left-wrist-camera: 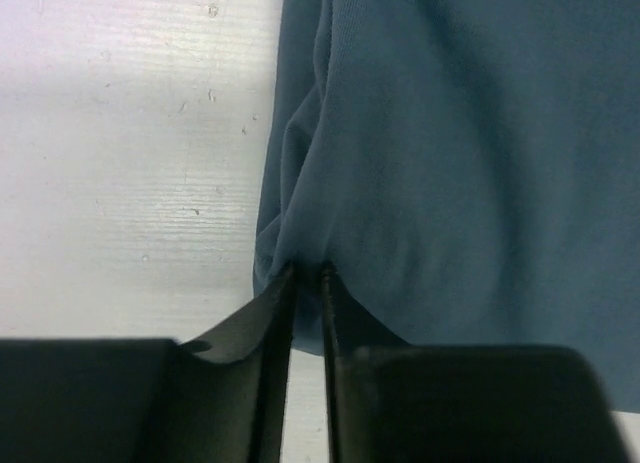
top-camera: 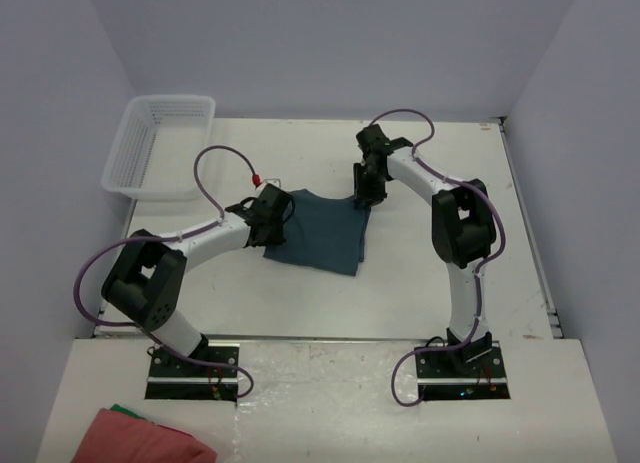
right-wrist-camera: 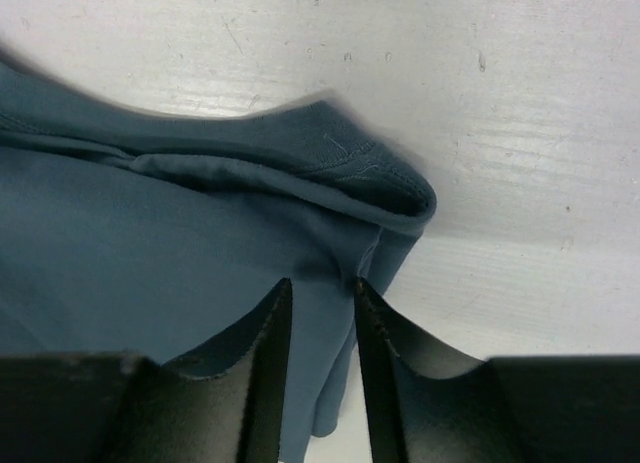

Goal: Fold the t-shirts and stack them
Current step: Smooth out wrinkles on the folded tshirt

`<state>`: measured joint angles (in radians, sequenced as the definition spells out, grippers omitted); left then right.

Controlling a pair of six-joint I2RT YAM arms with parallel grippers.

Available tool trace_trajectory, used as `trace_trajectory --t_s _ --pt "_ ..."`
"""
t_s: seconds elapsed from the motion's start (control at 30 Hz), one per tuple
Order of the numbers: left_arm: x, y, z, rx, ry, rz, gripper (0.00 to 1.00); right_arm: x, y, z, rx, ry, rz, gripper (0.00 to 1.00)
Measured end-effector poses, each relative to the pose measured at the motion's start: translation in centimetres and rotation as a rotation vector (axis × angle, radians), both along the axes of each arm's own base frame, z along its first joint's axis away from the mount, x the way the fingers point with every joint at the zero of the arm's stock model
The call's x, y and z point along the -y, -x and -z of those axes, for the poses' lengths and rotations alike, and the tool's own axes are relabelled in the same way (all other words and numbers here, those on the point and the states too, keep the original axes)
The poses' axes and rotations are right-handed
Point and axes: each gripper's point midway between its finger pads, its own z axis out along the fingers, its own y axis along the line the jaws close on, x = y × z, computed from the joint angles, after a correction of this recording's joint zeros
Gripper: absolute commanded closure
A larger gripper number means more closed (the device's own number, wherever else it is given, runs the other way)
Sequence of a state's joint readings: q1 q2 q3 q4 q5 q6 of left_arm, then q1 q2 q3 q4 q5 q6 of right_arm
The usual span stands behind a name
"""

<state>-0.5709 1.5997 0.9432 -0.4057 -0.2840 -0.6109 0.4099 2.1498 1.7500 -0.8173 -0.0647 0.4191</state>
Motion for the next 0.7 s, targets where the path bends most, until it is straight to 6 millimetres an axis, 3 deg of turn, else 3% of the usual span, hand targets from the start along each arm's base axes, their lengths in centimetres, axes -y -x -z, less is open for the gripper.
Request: trace_trajectory --t_s 0.1,0.2,0.4,0.57,0.7 --pt "-0.2 0.0 0.2 -0.002 -0.008 -0.005 1.0 -0.1 0.2 0.1 -0.007 -0.007 -0.004 0.88" --pt "-0.4 0.0 0.3 -0.003 -0.016 -0.014 1.0 -0.4 0.9 0.5 -0.03 -0.03 -0.017 0.99" --pt "-1.2 1.3 1.8 -0.036 -0.035 -0.026 1.0 -2.1 2.0 0.2 -0.083 -0.134 -0.053 1.0" --pt "-1.3 1.4 1.9 -0.027 -0.025 -0.037 1.0 -3.5 1.9 -0.2 -0.114 -0.201 -0.05 1.0" --pt "-1.3 1.4 1.9 -0.023 -0.021 -0.039 1.0 -4.0 1.5 0.8 -0.15 -0.21 -0.026 1.0"
